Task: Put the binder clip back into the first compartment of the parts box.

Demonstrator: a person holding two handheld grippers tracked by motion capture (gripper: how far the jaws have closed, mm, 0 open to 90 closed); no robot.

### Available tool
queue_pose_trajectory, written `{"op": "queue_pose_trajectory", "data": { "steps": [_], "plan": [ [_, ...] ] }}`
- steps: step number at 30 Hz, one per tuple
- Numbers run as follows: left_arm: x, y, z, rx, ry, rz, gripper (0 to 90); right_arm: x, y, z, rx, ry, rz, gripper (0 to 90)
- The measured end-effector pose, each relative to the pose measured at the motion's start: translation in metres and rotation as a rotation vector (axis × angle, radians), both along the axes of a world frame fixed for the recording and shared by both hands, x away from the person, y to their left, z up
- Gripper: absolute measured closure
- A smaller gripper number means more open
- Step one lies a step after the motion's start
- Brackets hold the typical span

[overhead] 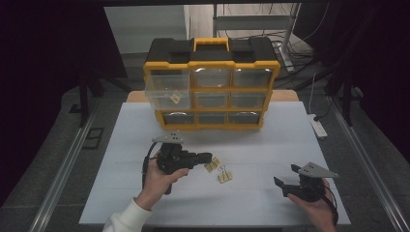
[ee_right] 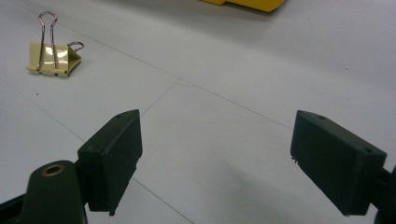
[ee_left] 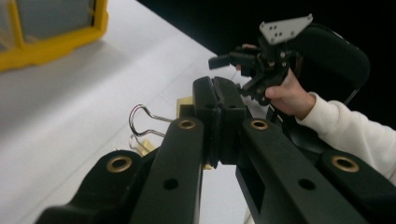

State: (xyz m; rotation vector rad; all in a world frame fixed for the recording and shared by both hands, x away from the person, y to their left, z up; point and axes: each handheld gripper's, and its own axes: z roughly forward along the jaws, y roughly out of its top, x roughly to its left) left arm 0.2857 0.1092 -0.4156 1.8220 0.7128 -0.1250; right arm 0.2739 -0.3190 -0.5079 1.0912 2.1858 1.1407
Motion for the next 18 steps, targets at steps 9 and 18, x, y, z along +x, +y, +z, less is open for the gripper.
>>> {"op": "queue_pose_trajectory", "data": {
  "steps": [9, 18],
  "plan": [
    [0.002, 0.013, 0.025, -0.028, -0.046, 0.03, 89.3, 0.0, 0.0, 0.0, 0.0, 0.001, -0.002, 17.2],
    [0.002, 0.024, 0.054, -0.052, -0.092, 0.054, 89.3, 0.0, 0.0, 0.0, 0.003, 0.0, 0.001, 17.1]
  ]
}}
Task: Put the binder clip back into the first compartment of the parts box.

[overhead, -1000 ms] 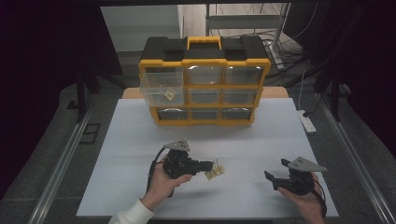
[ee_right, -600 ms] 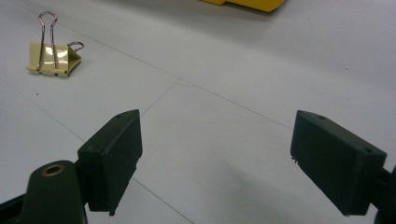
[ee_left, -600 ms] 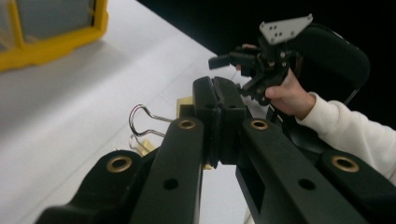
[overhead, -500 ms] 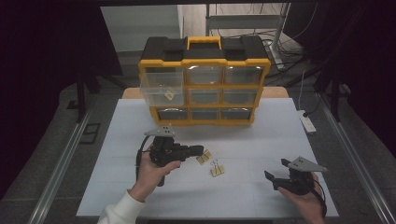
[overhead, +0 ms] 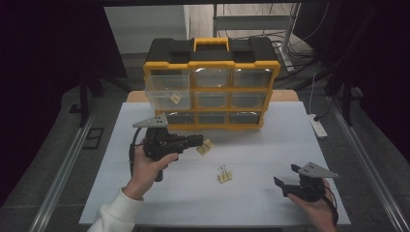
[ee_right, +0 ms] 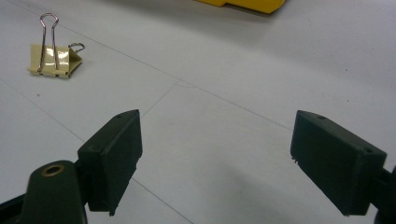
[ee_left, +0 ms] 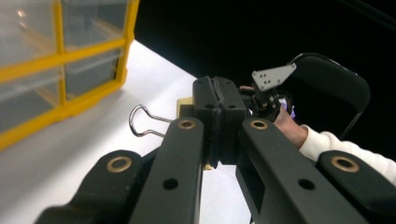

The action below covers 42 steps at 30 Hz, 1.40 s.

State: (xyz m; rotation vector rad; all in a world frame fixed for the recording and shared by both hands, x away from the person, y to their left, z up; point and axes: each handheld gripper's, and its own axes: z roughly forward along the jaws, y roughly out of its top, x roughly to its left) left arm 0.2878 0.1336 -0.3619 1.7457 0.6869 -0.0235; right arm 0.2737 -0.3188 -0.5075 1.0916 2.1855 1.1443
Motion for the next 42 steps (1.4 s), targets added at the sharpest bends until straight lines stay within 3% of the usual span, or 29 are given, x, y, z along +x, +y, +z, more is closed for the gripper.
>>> {"op": "queue_pose_trajectory", "data": {
  "steps": [8, 30, 34, 37, 42],
  "plan": [
    [0.001, 0.006, 0.025, -0.002, -0.048, 0.023, 89.3, 0.0, 0.0, 0.0, 0.0, 0.001, -0.001, 17.1],
    [0.009, 0.013, 0.068, -0.01, -0.133, 0.106, 89.3, 0.0, 0.0, 0.0, -0.002, 0.0, -0.002, 17.2],
    [0.01, 0.014, 0.076, -0.012, -0.161, 0.142, 89.3, 0.0, 0.0, 0.0, -0.002, 0.0, -0.003, 17.2],
    [0.011, 0.014, 0.083, 0.011, -0.201, 0.188, 89.3, 0.0, 0.0, 0.0, -0.002, 0.0, -0.003, 17.1],
    [0.014, 0.018, 0.094, 0.002, -0.214, 0.212, 89.3, 0.0, -0.001, 0.0, -0.002, -0.001, -0.01, 17.2]
  ]
}}
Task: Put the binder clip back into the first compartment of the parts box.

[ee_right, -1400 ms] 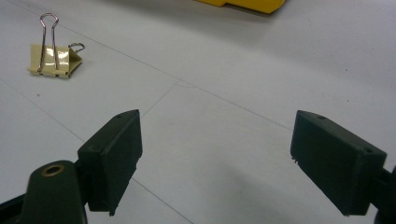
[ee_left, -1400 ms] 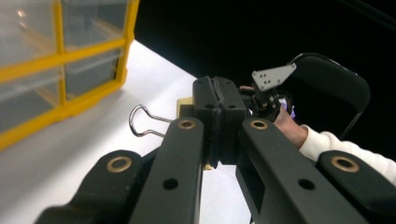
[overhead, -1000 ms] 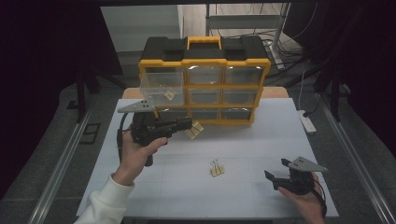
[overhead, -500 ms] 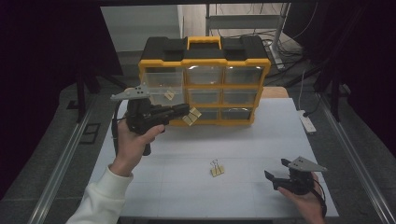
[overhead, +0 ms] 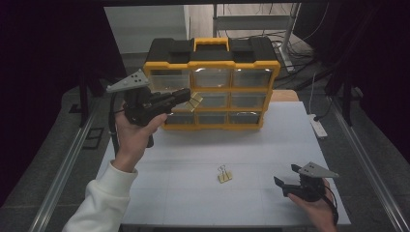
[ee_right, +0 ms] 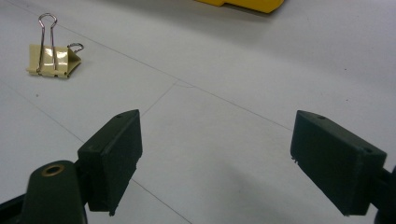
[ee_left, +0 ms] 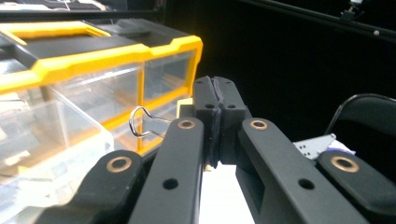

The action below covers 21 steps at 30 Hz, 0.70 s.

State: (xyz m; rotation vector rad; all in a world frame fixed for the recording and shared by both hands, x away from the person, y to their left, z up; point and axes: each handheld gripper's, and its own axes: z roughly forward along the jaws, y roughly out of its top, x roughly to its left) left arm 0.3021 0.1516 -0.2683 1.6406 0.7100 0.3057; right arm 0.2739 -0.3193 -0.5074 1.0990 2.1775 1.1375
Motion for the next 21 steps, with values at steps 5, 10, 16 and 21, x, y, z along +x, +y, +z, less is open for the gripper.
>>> {"op": "queue_pose_trajectory", "data": {
  "steps": [5, 10, 16, 21],
  "plan": [
    [0.007, 0.007, 0.008, -0.011, 0.002, 0.03, 89.3, 0.0, 0.0, 0.0, 0.0, 0.0, 0.0, 17.2],
    [0.014, 0.017, 0.01, -0.037, 0.012, 0.05, 89.3, 0.0, -0.001, 0.0, -0.002, 0.0, 0.0, 17.1],
    [0.027, 0.036, 0.011, -0.052, 0.017, 0.125, 89.3, 0.0, -0.001, 0.0, 0.004, 0.002, 0.002, 17.1],
    [0.037, 0.043, 0.009, -0.058, 0.017, 0.168, 89.3, 0.0, -0.001, 0.0, 0.006, 0.003, 0.004, 17.1]
  ]
}}
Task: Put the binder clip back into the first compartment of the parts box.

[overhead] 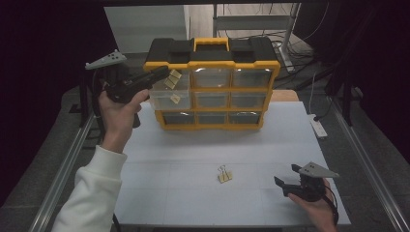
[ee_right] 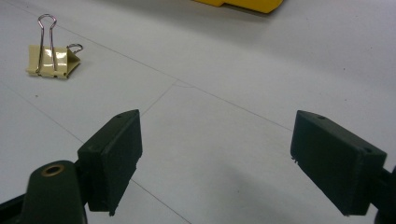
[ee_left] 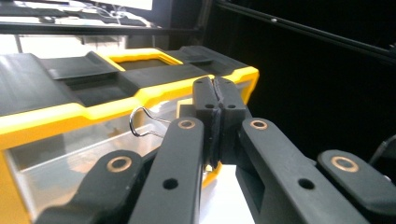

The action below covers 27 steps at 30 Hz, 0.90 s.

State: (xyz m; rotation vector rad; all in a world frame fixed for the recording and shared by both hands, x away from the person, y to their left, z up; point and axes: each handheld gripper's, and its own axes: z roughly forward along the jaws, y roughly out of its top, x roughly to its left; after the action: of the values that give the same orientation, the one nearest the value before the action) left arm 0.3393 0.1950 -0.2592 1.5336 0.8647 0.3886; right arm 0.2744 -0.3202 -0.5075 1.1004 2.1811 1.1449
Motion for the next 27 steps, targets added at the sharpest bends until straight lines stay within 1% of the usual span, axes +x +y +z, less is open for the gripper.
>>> {"op": "queue_pose_trajectory", "data": {
  "steps": [4, 11, 12, 13, 14, 15, 18, 19, 20, 22, 23, 26, 27],
  "plan": [
    [0.01, 0.001, -0.004, 0.002, 0.012, 0.033, 89.3, 0.0, 0.0, 0.0, -0.006, -0.001, -0.004, 17.1],
    [0.03, -0.002, -0.015, 0.02, 0.044, 0.092, 89.1, 0.0, 0.0, 0.0, 0.002, -0.001, 0.005, 17.1],
    [0.031, -0.002, -0.016, 0.021, 0.044, 0.096, 88.7, 0.0, -0.001, 0.0, 0.001, -0.001, 0.004, 17.1],
    [0.031, -0.002, -0.019, 0.01, 0.035, 0.101, 88.1, 0.0, -0.001, 0.0, 0.002, 0.0, 0.004, 17.1],
    [0.032, -0.002, -0.022, -0.003, 0.02, 0.096, 82.2, 0.0, -0.001, 0.0, 0.003, 0.001, 0.003, 17.1],
    [0.032, -0.002, -0.024, -0.006, 0.013, 0.089, 72.8, 0.0, -0.001, 0.0, 0.004, 0.001, 0.002, 17.1],
    [0.03, -0.002, -0.027, -0.013, 0.023, 0.039, 51.4, -0.001, -0.002, 0.0, 0.002, -0.001, 0.002, 17.1],
    [0.03, -0.002, -0.027, -0.013, 0.023, 0.039, 47.1, -0.001, -0.002, 0.0, 0.002, -0.001, 0.002, 17.1],
    [0.027, -0.002, -0.028, -0.02, 0.032, 0.008, 47.1, 0.0, -0.002, 0.0, 0.002, 0.0, 0.002, 17.1],
    [0.02, -0.002, -0.027, -0.036, 0.03, -0.036, 42.8, 0.0, -0.001, 0.0, 0.003, 0.001, -0.001, 17.1],
    [0.016, -0.003, -0.026, -0.034, 0.027, -0.06, 40.5, 0.0, -0.001, 0.0, 0.002, 0.001, 0.0, 17.1],
    [0.002, -0.008, -0.026, 0.001, 0.027, -0.114, 32.6, -0.001, 0.0, 0.0, -0.007, -0.002, -0.002, 17.1],
    [0.002, -0.008, -0.026, 0.001, 0.027, -0.114, 31.9, -0.001, 0.0, 0.0, -0.007, -0.001, -0.002, 17.1]
  ]
}}
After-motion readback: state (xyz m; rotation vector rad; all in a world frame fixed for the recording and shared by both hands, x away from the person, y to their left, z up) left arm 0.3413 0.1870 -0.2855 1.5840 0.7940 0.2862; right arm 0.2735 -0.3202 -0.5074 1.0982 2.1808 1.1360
